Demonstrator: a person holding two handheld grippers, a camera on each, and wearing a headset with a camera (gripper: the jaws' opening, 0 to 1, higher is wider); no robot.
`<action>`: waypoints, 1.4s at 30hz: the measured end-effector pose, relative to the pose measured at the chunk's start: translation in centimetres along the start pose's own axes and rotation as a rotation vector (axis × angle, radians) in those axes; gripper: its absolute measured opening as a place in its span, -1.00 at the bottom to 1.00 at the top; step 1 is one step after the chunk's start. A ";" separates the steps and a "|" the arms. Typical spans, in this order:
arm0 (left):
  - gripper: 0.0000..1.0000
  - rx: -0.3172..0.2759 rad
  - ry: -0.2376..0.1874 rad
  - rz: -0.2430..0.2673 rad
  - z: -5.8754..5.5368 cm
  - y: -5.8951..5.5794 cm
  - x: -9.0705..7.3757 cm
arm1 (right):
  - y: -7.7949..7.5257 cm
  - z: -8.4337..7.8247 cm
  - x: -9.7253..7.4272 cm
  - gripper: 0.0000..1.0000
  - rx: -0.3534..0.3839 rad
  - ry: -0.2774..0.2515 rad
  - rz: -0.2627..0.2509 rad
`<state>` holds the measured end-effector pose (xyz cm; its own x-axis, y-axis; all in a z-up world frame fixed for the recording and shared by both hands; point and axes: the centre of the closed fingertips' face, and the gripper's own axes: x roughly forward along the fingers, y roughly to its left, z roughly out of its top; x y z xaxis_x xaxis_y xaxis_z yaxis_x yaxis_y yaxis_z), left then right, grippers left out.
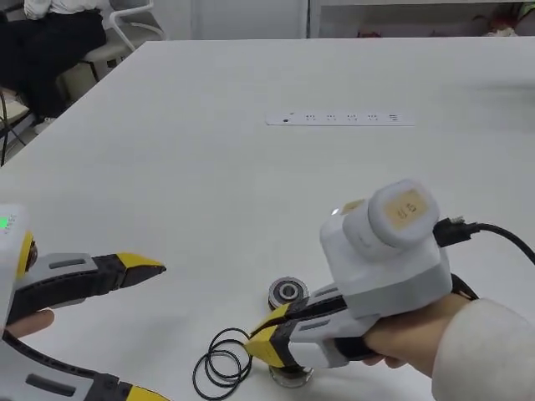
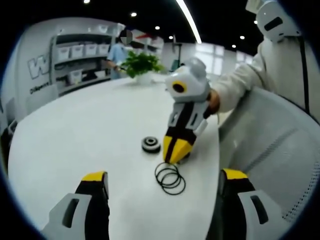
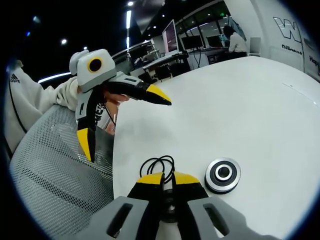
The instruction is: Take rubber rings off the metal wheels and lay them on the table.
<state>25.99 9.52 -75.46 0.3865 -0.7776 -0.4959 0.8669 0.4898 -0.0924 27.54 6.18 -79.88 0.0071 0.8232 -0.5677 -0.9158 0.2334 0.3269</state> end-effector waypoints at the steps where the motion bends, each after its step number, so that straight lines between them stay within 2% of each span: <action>1: 0.89 -0.001 0.000 0.000 0.0 0.0 0.0 | 0.0 0.0 -0.1 -0.93 0.001 0.001 0.001; 11: 0.88 -0.002 -0.001 0.005 0.0 0.1 -0.1 | 0.1 0.0 -0.7 -0.95 -0.014 0.006 0.003; 20: 0.87 0.014 -0.003 -0.002 0.3 0.0 0.1 | -2.1 1.7 -2.6 -0.91 0.021 -0.083 -0.058; 24: 0.82 0.020 -0.002 -0.003 0.5 0.1 0.2 | -2.9 1.9 -3.1 -0.88 0.022 -0.101 -0.079; 29: 0.77 0.027 -0.011 -0.006 1.1 0.3 0.4 | -3.6 2.0 -3.7 -0.85 0.017 -0.119 -0.102; 35: 0.69 0.074 0.000 -0.008 2.2 0.9 0.9 | -4.7 1.8 -4.2 -0.81 0.020 -0.129 -0.132; 42: 0.52 0.110 -0.008 -0.016 4.1 1.9 1.7 | -5.4 1.0 -4.4 -0.65 0.037 -0.131 -0.144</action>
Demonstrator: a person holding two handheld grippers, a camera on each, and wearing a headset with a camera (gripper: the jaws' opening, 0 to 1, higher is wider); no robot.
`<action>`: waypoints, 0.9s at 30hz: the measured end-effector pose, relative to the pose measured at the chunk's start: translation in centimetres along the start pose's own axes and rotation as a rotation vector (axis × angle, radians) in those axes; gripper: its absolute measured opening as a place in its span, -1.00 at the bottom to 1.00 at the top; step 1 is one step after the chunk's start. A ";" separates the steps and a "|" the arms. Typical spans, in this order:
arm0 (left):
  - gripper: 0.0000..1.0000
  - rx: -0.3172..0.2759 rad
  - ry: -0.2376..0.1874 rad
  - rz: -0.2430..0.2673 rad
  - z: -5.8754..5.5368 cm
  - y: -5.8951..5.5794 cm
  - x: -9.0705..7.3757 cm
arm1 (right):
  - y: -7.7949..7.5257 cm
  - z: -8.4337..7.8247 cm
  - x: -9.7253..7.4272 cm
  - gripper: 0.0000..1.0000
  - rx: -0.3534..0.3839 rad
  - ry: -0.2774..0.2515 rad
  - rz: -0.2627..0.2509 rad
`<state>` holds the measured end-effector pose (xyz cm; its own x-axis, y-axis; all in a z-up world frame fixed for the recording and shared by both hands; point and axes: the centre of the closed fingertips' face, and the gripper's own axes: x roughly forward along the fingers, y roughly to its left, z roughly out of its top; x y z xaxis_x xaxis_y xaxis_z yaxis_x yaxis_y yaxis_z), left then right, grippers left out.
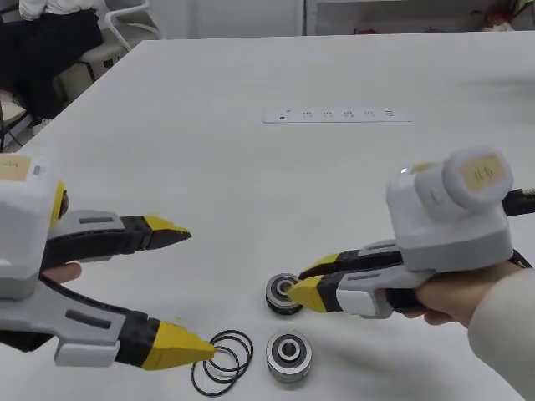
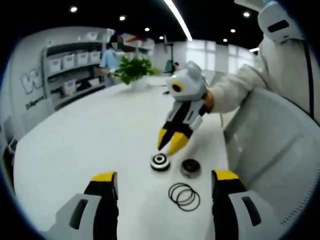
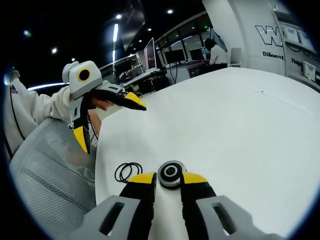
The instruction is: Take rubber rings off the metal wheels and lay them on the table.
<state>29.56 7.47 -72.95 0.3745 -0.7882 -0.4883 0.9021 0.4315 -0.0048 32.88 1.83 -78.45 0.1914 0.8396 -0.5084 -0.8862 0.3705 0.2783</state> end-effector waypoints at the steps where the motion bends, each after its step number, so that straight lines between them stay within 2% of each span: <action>1: 0.48 0.010 -0.004 -0.004 0.4 0.1 0.2 | -0.1 -0.2 0.0 -0.63 -0.003 0.005 -0.002; 5: 0.27 0.046 -0.014 -0.002 1.5 0.9 1.0 | -0.4 -0.7 0.0 -0.58 -0.015 0.014 -0.010; 9: 0.12 0.026 -0.055 -0.006 2.8 1.6 2.0 | -0.6 -1.0 0.0 -0.55 -0.022 0.018 -0.017; 15: -0.09 0.046 -0.048 -0.018 2.9 2.1 4.0 | -0.7 -1.5 0.3 -0.54 -0.044 0.032 -0.015; 19: -0.24 0.065 -0.020 -0.046 2.2 1.6 5.7 | -0.7 -1.7 0.5 -0.55 -0.063 0.042 -0.015; 22: -0.27 0.065 0.015 -0.067 1.3 1.2 6.8 | -0.8 -1.9 0.6 -0.58 -0.079 0.047 -0.015; 27: -0.36 0.109 0.064 -0.087 0.0 0.8 8.1 | -0.8 -2.0 0.7 -0.62 -0.087 0.052 -0.015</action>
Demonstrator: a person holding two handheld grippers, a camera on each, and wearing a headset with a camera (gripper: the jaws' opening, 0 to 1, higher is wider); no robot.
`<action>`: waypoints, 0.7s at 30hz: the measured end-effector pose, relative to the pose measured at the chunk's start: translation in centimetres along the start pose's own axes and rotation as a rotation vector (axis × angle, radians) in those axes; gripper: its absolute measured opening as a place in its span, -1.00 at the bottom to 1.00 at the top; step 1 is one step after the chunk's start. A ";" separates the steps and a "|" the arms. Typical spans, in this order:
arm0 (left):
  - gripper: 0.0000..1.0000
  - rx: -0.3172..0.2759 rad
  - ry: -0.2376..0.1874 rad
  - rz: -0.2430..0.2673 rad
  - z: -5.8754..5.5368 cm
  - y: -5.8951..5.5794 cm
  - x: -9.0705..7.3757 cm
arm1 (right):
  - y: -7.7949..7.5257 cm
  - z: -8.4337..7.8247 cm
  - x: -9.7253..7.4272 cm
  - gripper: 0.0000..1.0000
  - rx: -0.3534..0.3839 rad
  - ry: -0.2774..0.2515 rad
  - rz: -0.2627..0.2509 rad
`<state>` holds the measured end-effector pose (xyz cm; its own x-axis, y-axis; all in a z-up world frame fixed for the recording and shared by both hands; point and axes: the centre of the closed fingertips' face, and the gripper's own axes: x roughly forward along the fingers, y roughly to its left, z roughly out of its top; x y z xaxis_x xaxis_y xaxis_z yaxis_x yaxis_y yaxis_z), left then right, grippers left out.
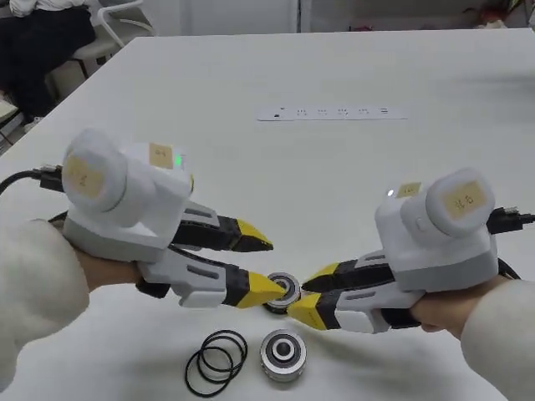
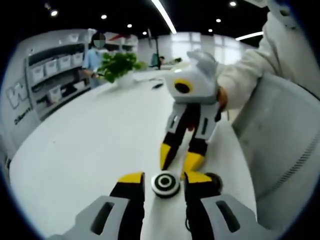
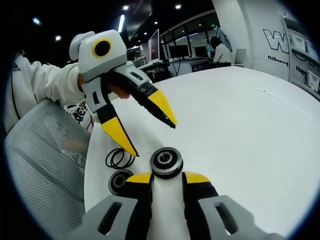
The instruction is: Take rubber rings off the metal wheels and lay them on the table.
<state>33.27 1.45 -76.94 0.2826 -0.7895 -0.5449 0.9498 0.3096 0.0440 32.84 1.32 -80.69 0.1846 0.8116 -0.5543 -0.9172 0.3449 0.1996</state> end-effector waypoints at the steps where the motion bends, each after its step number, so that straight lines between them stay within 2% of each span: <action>1: -0.38 -0.002 0.004 -0.002 -0.2 0.0 0.1 | 0.0 0.0 0.0 -0.62 -0.003 0.001 -0.001; 8: -0.53 -0.023 0.024 0.014 -1.3 0.6 0.9 | 0.0 -0.1 0.1 -0.68 -0.014 0.005 -0.002; 11: -0.53 -0.068 0.014 0.006 -1.4 0.4 1.1 | 0.0 -0.2 0.2 -0.70 -0.017 0.008 -0.002; 14: -0.58 -0.060 0.026 -0.005 -1.8 0.0 1.3 | 0.0 -0.2 0.2 -0.71 -0.019 0.007 -0.003; 15: -0.59 -0.055 0.014 -0.001 -1.6 0.1 1.3 | 0.0 -0.2 0.2 -0.72 -0.018 0.006 -0.005; 21: -0.71 -0.062 0.010 0.004 -1.7 0.0 1.5 | -0.3 -0.2 0.1 -0.89 -0.030 0.006 -0.025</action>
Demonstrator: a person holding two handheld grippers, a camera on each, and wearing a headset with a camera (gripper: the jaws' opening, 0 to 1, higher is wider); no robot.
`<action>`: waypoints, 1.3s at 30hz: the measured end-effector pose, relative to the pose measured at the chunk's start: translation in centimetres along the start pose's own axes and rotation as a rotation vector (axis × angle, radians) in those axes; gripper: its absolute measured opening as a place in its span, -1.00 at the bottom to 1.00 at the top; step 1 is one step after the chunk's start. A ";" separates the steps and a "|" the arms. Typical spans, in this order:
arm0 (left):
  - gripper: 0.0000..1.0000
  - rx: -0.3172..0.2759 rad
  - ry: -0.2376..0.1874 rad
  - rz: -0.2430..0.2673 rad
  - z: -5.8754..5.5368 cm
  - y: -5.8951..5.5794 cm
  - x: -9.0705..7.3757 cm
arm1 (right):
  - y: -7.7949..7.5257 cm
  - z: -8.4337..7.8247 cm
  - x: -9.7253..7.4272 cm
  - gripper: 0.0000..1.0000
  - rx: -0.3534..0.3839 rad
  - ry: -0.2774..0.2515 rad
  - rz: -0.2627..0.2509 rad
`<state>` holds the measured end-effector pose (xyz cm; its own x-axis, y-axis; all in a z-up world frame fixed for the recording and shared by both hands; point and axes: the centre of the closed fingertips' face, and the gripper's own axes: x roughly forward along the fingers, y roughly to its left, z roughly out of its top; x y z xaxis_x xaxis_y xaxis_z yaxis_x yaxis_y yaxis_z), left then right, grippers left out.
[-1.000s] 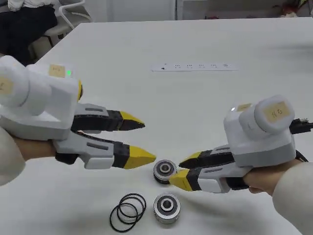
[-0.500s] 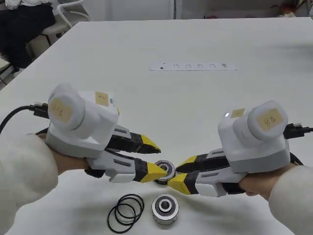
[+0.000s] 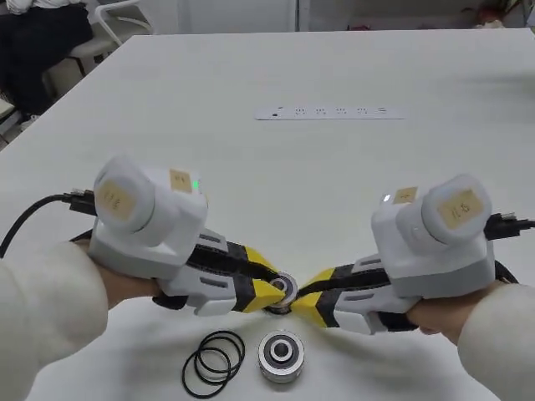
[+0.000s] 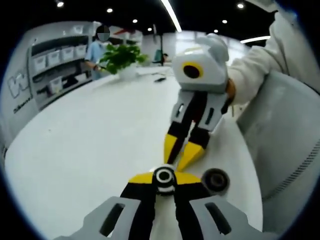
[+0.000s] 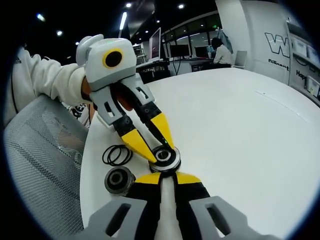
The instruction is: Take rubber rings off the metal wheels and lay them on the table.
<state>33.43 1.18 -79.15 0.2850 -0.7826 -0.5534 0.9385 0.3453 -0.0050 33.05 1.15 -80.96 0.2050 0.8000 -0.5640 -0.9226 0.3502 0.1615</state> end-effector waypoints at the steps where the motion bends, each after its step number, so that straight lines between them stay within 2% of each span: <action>1: -0.71 -0.003 0.000 0.002 0.0 0.0 0.0 | -0.2 0.0 0.0 -0.95 0.002 -0.003 -0.011; 8: -0.71 -0.004 -0.008 0.006 0.0 0.0 0.0 | -0.5 0.0 0.0 -1.00 0.037 -0.003 -0.027; 11: -0.71 0.005 -0.007 0.008 0.0 0.0 0.1 | -0.7 0.0 -0.1 -1.00 0.089 -0.010 -0.028; 18: -0.72 0.008 -0.009 0.010 -0.1 0.0 0.0 | -1.1 0.2 -0.4 -1.00 0.157 -0.034 -0.036; 23: -0.73 0.010 -0.009 0.013 -0.1 0.0 0.0 | -1.1 1.5 -0.9 -1.00 0.227 -0.099 -0.027; 31: -0.74 0.021 -0.008 0.017 -0.2 0.0 -0.1 | -0.7 1.8 -0.7 -1.00 0.208 -0.089 -0.034; 35: -0.74 0.023 -0.009 0.017 -0.1 -0.1 -0.1 | 0.0 2.4 -0.6 -1.00 0.186 -0.096 -0.015; 37: -0.74 0.027 -0.010 0.017 0.0 -0.2 0.0 | 1.7 4.2 -0.6 -1.00 0.197 -0.171 0.083; 38: -0.74 0.031 -0.010 0.017 0.0 -0.3 0.1 | 1.4 4.4 -0.7 -1.00 0.206 -0.166 0.056; 39: -0.73 0.037 -0.010 0.019 0.0 -0.2 0.1 | 0.7 3.8 -0.7 -1.00 0.114 -0.108 0.003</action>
<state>33.22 1.06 -79.17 0.3042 -0.7812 -0.5451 0.9395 0.3407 0.0360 33.50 2.72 -77.39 0.2415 0.8468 -0.4739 -0.8817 0.3955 0.2573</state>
